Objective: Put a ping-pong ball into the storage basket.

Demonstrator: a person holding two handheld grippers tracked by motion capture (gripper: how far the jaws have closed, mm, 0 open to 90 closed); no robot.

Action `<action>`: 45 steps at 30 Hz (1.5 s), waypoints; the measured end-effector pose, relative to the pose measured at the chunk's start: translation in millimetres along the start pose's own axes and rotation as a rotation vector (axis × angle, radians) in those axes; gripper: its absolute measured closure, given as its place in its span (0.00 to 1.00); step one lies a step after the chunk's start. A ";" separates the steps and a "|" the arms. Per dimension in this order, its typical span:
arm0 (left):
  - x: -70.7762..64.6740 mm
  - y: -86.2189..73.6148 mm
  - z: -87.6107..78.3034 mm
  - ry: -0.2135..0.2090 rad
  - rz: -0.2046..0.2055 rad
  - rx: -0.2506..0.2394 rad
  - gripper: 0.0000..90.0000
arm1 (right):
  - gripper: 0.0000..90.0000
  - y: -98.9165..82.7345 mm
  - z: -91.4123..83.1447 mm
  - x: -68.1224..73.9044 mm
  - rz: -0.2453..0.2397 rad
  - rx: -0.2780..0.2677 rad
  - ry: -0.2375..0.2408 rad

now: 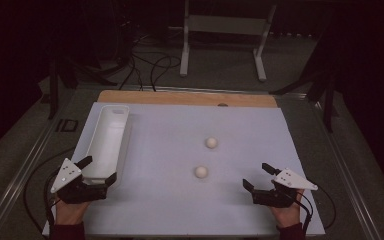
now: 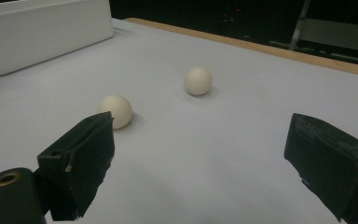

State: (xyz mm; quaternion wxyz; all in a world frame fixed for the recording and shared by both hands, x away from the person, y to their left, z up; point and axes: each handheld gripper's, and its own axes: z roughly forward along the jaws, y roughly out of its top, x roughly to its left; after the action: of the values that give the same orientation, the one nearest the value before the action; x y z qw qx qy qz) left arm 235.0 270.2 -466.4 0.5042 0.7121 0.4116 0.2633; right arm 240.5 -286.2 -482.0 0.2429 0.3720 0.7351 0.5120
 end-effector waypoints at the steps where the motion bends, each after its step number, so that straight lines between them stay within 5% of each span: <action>1: 0.2 0.2 0.1 0.001 -0.001 0.002 0.00 | 0.09 -0.1 0.1 -0.1 -0.001 0.001 -0.001; 15: -3.5 8.9 2.9 0.003 0.014 0.034 0.00 | 0.09 -1.9 -3.4 -1.0 0.000 -0.004 0.000; 26: -16.9 33.2 5.6 -0.035 0.046 0.060 0.00 | 0.09 -2.2 -5.5 -3.5 0.012 -0.012 0.018; 45: -37.8 71.5 41.6 -0.114 0.133 0.186 0.00 | 0.09 -1.0 -7.6 -5.2 0.017 -0.007 0.000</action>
State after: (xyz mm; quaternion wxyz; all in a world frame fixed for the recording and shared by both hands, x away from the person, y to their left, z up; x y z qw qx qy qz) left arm 271.0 206.2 -412.7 0.4401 0.7952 0.3568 0.2160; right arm 237.7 -294.9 -480.3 0.2398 0.3777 0.7301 0.5165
